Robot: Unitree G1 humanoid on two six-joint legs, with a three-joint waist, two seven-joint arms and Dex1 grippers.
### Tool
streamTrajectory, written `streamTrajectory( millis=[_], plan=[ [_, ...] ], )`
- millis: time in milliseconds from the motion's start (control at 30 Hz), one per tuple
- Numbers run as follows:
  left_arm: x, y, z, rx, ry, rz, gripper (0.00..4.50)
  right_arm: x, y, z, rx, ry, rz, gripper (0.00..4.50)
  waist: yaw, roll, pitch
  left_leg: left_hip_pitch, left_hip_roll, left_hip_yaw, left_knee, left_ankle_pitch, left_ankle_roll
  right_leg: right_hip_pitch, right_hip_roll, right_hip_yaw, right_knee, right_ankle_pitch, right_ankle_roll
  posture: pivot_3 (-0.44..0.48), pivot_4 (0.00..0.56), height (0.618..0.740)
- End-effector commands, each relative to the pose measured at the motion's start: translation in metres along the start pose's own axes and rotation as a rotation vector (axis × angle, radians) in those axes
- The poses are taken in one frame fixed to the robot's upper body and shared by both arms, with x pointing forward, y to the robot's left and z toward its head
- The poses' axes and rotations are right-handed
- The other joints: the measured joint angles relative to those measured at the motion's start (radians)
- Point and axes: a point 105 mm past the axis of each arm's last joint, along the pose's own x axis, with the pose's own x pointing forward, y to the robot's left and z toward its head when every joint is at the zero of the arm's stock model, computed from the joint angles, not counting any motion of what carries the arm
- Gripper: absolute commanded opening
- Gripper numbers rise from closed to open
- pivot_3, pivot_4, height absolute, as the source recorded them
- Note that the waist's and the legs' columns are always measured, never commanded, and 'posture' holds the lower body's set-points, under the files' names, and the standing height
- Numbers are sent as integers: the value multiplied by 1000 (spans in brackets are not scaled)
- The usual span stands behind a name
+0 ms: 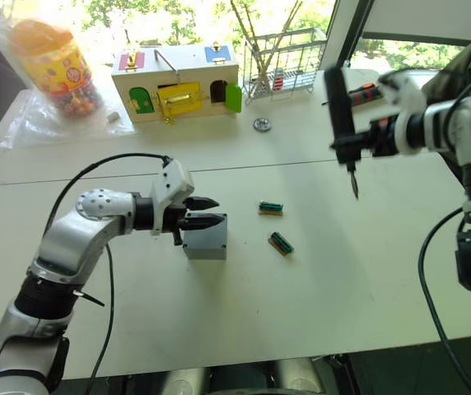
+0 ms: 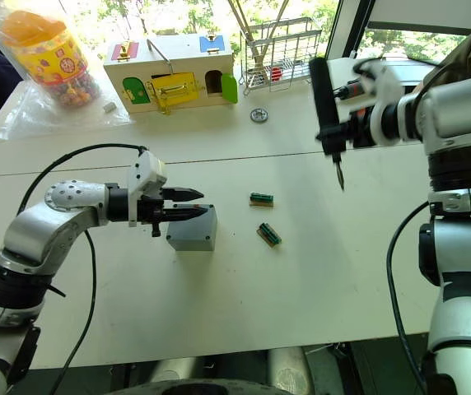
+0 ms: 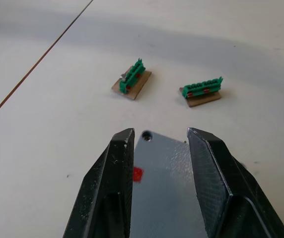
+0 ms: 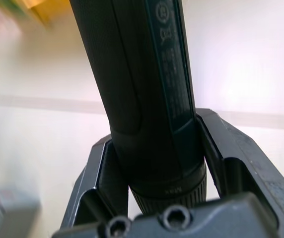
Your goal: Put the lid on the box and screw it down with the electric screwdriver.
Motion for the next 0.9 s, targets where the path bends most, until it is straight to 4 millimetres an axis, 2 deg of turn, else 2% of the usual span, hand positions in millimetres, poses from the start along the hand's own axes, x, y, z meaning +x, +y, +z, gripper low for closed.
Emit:
streamTrajectory(
  millis=[33, 100, 167, 233, 400, 467, 633, 900],
  plan=[
    [-9, 5, 4, 44, 16, 3, 1707, -18, 36, 35, -124, -285, 110, 1763, -2, 0, 0, 0, 0, -1, 2, 0, 0, 1, 0, 0, 0, 0, 0, 0, 150, 740],
    [-11, 7, 2, 42, 24, 3, 1707, -15, 53, 33, -106, -342, 153, 1763, -4, 1, 0, 0, 1, -1, 6, 0, 0, 2, 0, 0, 4, 0, 0, 0, 150, 740],
    [-10, 5, 2, 38, 36, 3, 1707, -13, 89, 33, -85, -493, 273, 1763, -7, 1, 0, 1, 0, 0, 9, 0, 0, 1, 0, 1, 9, 0, 0, 0, 150, 740],
    [-11, 2, 0, 31, 55, -4, 1707, -8, 125, 23, -88, -580, 374, 1763, -7, 2, 1, 1, 1, 0, 10, 0, 0, -1, 1, 2, 13, 0, 0, 0, 150, 740],
    [-15, -9, -15, 21, 130, -32, 1707, 7, 175, -19, -55, -568, 507, 1763, -11, 2, 1, -1, -1, -1, 8, 0, 0, -4, 1, 3, 17, 0, 0, 0, 150, 740],
    [-16, -7, -22, 28, 157, -21, 1707, 10, 186, -27, -55, -565, 533, 1763, -9, 2, 1, -1, -2, -1, 10, 0, 0, -3, 0, 3, 17, 0, 0, 0, 150, 740],
    [-12, -6, -25, 35, 165, -1, 1707, 17, 197, -38, -11, -574, 542, 1763, -4, 2, 1, 0, -1, -2, 11, 0, 0, -1, 1, 2, 16, 0, 0, 0, 150, 740],
    [-11, -4, -29, 40, 175, 0, 1707, 26, 196, -46, -6, -571, 508, 1763, -6, 2, 1, 1, -1, -2, 10, 0, 0, -2, 2, 2, 16, 0, 0, 0, 150, 740]
  ],
)
